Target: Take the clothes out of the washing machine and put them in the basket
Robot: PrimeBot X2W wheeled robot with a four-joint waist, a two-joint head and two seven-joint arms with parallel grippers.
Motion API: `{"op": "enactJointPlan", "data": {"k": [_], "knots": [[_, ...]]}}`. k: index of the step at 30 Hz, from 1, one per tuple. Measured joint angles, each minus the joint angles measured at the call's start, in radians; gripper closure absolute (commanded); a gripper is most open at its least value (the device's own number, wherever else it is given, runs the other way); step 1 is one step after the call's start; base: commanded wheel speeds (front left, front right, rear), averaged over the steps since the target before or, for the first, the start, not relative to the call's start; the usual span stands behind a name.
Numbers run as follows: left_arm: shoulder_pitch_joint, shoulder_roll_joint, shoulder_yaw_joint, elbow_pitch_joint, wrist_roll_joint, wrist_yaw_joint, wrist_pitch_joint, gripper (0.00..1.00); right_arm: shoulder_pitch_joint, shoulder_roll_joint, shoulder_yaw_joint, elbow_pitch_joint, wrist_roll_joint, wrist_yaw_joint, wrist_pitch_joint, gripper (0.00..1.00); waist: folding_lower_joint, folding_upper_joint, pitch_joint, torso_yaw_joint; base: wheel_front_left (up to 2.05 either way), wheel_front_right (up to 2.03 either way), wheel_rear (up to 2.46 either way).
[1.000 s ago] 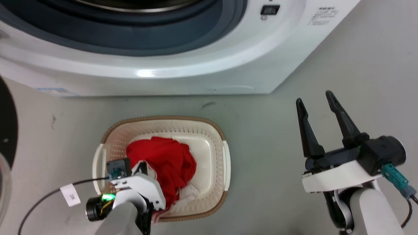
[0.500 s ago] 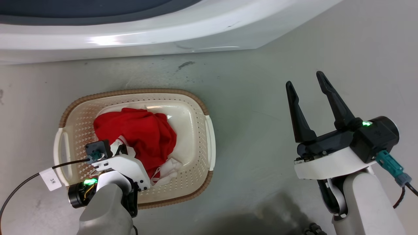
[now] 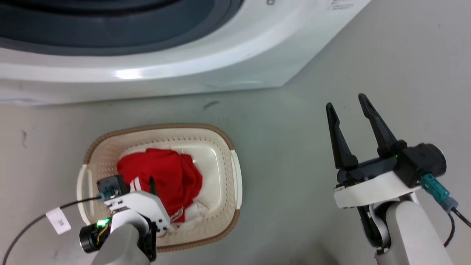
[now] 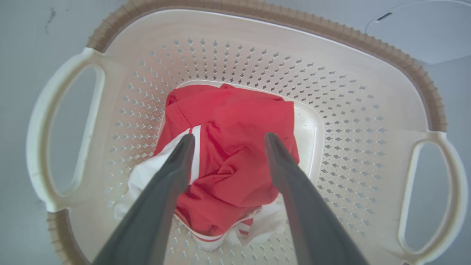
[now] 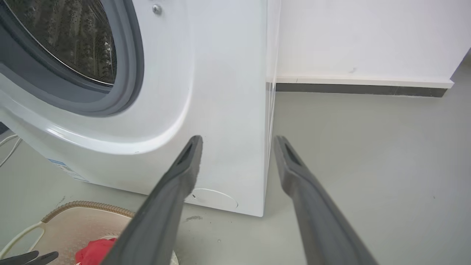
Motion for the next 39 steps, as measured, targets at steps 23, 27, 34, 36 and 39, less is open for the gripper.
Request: {"op": "enactJointPlan", "data": {"k": [23,27,34,36,39], "knots": [[0.285,-0.024,-0.002,-0.541,0.138,-0.063,0.0,0.0,0.227,0.0,-0.124,-0.026,-0.013,0.0,0.035,0.0,-0.0003,0.0,-0.427,0.112,0.0,0.0,0.0],[0.312,-0.024,-0.031,-0.655,0.156,-0.048,0.0,0.0,0.251,0.0,-0.14,-0.045,-0.015,0.0,0.048,0.0,-0.0003,0.0,-0.471,0.126,0.0,0.0,0.0],[0.351,-0.025,-0.047,-0.814,0.213,-0.044,0.0,0.0,0.294,0.0,-0.159,-0.072,-0.019,0.0,0.069,0.0,-0.0003,0.0,-0.53,0.143,0.0,0.0,0.0],[0.366,-0.018,-0.043,-0.849,0.229,-0.043,0.0,0.0,0.306,0.0,-0.16,-0.078,-0.023,0.0,0.073,0.0,-0.0003,0.0,-0.544,0.144,0.0,0.0,0.0],[0.405,-0.001,-0.035,-0.881,0.246,-0.035,0.0,0.0,0.326,0.0,-0.159,-0.083,-0.025,0.0,0.081,0.0,-0.0003,0.0,-0.567,0.142,0.0,0.0,0.0]]}}
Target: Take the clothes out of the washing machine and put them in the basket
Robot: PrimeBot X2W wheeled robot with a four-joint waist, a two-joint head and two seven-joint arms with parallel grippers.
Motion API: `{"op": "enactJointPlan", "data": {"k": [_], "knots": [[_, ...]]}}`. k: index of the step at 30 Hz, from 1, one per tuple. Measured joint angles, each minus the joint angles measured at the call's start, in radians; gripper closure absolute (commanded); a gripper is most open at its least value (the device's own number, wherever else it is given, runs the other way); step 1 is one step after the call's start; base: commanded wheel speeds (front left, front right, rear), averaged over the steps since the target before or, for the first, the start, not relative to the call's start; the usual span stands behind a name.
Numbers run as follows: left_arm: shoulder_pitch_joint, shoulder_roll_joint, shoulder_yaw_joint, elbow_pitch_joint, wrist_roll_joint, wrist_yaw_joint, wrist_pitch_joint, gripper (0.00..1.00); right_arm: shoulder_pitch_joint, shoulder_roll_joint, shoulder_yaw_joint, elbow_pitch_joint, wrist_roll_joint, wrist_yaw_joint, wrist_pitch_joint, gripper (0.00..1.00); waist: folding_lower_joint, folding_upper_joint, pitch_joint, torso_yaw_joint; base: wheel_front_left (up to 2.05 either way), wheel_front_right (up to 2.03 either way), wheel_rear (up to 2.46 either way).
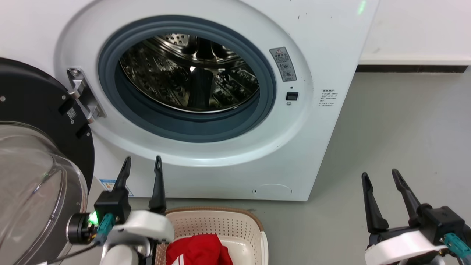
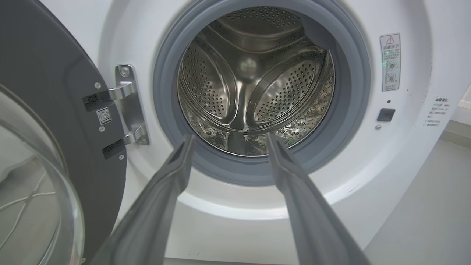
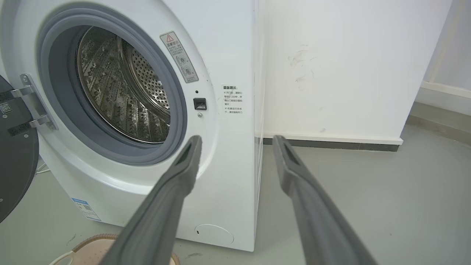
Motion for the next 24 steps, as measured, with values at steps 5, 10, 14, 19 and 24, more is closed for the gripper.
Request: {"op": "enactJointPlan", "data": {"k": [5,10,14,19,24], "knots": [[0.076,0.023,-0.002,-0.035,0.008,0.002,0.005,0.0,0.04,0.0,-0.008,-0.015,0.0,0.0,0.007,0.0,-0.0001,0.0,-0.036,-0.002,0.0,0.0,0.0],[0.109,0.028,-0.014,-0.064,0.008,0.003,0.022,0.0,0.052,0.0,-0.015,-0.028,0.001,0.0,0.013,0.0,0.0001,0.0,-0.04,0.001,0.0,0.0,0.0],[0.114,0.027,-0.019,-0.07,0.005,0.007,0.027,0.0,0.062,0.0,-0.015,-0.031,0.002,0.0,0.017,0.0,0.0001,0.0,-0.041,0.002,0.0,0.0,0.0],[0.117,0.03,-0.023,-0.071,0.0,0.007,0.031,0.0,0.063,0.0,-0.015,-0.035,0.002,0.0,0.022,0.0,0.0001,0.0,-0.044,0.001,0.0,0.0,0.0],[0.117,0.032,-0.026,-0.071,-0.002,0.011,0.039,0.0,0.065,0.0,-0.01,-0.039,0.002,0.0,0.026,0.0,0.0001,0.0,-0.045,-0.004,0.0,0.0,0.0]]}}
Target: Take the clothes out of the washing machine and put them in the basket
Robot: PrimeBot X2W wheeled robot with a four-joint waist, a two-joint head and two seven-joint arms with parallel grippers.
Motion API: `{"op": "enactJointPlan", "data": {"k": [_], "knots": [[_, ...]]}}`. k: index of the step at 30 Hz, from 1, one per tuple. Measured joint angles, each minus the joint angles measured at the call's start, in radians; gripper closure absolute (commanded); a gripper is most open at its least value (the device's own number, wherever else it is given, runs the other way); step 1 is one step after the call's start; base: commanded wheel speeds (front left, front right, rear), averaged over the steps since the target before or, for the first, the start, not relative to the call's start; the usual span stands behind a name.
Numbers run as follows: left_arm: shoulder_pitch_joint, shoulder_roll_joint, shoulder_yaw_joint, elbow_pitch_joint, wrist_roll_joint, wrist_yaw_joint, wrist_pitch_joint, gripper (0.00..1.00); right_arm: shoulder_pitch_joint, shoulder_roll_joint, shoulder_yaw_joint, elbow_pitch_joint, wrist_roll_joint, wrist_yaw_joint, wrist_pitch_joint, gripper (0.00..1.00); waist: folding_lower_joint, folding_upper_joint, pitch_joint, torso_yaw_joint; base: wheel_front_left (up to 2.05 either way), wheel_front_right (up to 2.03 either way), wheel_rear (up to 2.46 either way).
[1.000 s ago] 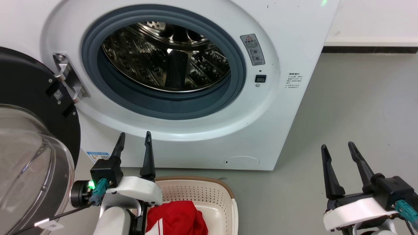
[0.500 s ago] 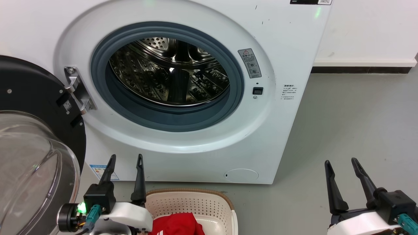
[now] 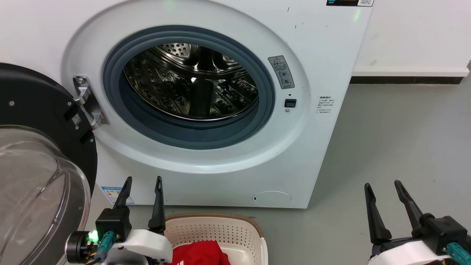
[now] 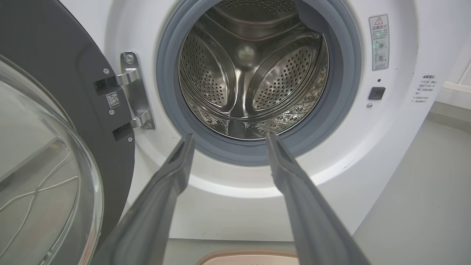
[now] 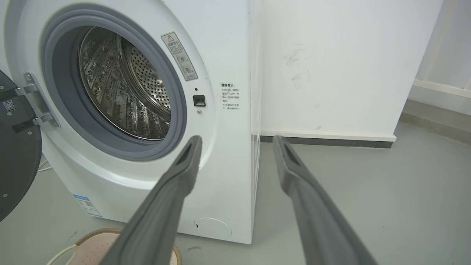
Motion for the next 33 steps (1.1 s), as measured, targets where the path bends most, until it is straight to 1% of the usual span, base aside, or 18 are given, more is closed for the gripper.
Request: {"op": "enactJointPlan", "data": {"k": [10,11,15,23,24,33], "knots": [[0.0,0.007,-0.009,0.004,-0.01,0.009,-0.003,0.0,0.0,0.0,0.005,-0.001,0.002,0.0,0.001,0.0,0.0001,0.0,0.0,-0.009,0.0,0.0,0.0],[0.0,0.006,-0.009,0.007,-0.009,0.009,-0.003,1.0,0.0,0.0,0.006,0.003,0.001,0.0,0.0,1.0,0.0001,0.0,0.0,-0.009,0.0,0.0,0.0],[0.018,0.001,-0.007,0.043,-0.022,0.007,0.007,1.0,0.007,0.0,0.009,0.035,0.012,0.0,0.001,1.0,0.0001,0.0,0.0,-0.009,0.0,0.0,0.0],[0.017,-0.006,0.018,0.052,-0.177,-0.012,0.048,1.0,0.003,-0.005,0.01,0.059,0.189,0.0,0.018,1.0,0.0001,-0.0001,0.001,-0.009,0.0,0.0,0.0],[0.016,-0.007,0.023,0.052,-0.216,-0.015,0.055,1.0,-0.001,-0.007,0.01,0.067,0.231,0.0,0.024,1.0,0.0001,0.0,0.001,-0.009,0.0,0.0,0.0],[0.013,-0.014,0.042,0.052,-0.373,-0.037,0.087,1.0,-0.026,-0.015,0.01,0.094,0.403,0.0,0.042,1.0,0.0001,0.0,0.002,-0.008,0.0,0.0,0.0]]}}
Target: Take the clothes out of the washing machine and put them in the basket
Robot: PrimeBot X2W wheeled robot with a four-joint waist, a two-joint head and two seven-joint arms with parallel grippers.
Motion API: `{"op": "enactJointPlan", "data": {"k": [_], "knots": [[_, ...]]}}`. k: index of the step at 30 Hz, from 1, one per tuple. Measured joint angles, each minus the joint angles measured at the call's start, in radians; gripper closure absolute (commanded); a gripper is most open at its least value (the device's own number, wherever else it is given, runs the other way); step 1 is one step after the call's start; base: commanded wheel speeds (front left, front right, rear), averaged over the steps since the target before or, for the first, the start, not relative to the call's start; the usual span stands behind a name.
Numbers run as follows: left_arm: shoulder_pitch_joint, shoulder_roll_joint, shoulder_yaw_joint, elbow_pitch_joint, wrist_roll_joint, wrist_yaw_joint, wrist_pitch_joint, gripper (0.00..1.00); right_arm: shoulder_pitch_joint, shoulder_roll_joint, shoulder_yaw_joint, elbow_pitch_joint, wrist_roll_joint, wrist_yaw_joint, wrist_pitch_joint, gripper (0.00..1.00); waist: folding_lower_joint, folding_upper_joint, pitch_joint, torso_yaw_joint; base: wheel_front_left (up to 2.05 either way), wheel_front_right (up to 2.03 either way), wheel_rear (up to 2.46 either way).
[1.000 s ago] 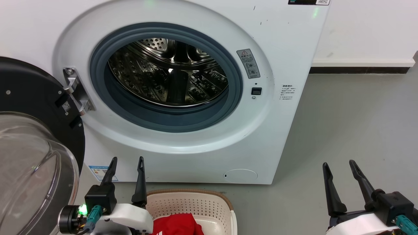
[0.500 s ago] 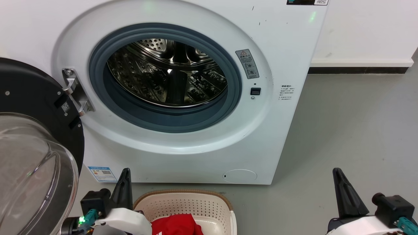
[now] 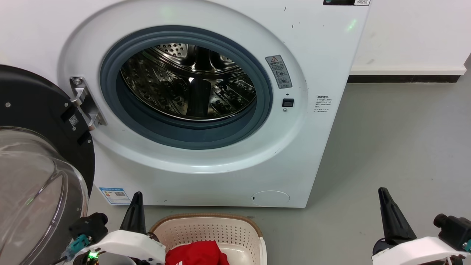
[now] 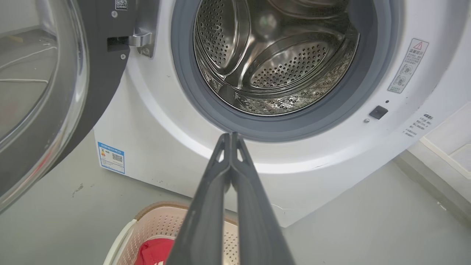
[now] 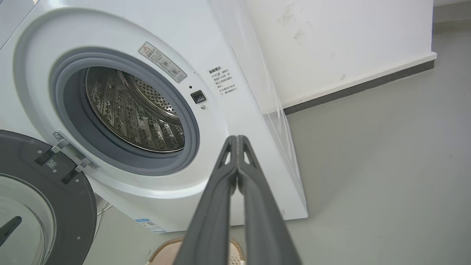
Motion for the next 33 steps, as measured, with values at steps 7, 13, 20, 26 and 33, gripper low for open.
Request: {"op": "enactJointPlan", "data": {"k": [7,13,20,26,33], "knots": [[-0.005,-0.005,0.017,0.0,-0.113,-0.012,0.026,1.0,-0.02,-0.005,-0.001,0.018,0.121,0.0,0.013,1.0,0.0,0.0,0.001,0.0,0.0,0.0,0.0],[-0.014,-0.007,0.029,0.002,-0.202,-0.022,0.046,1.0,-0.03,-0.009,-0.003,0.035,0.22,0.0,0.027,1.0,0.0,0.0,0.001,0.0,0.0,0.0,0.0],[-0.019,-0.01,0.045,0.005,-0.3,-0.038,0.068,1.0,-0.047,-0.012,-0.008,0.049,0.323,0.0,0.042,1.0,0.0,0.0,0.002,0.001,0.0,0.0,0.0],[-0.024,-0.013,0.056,0.006,-0.377,-0.047,0.086,1.0,-0.058,-0.013,-0.011,0.062,0.406,0.0,0.053,1.0,0.0,0.0,0.003,0.001,0.0,0.0,0.0],[-0.028,-0.016,0.068,0.008,-0.464,-0.056,0.106,1.0,-0.073,-0.015,-0.016,0.076,0.493,0.0,0.068,1.0,0.0,0.0,0.003,0.001,0.0,0.0,0.0]]}}
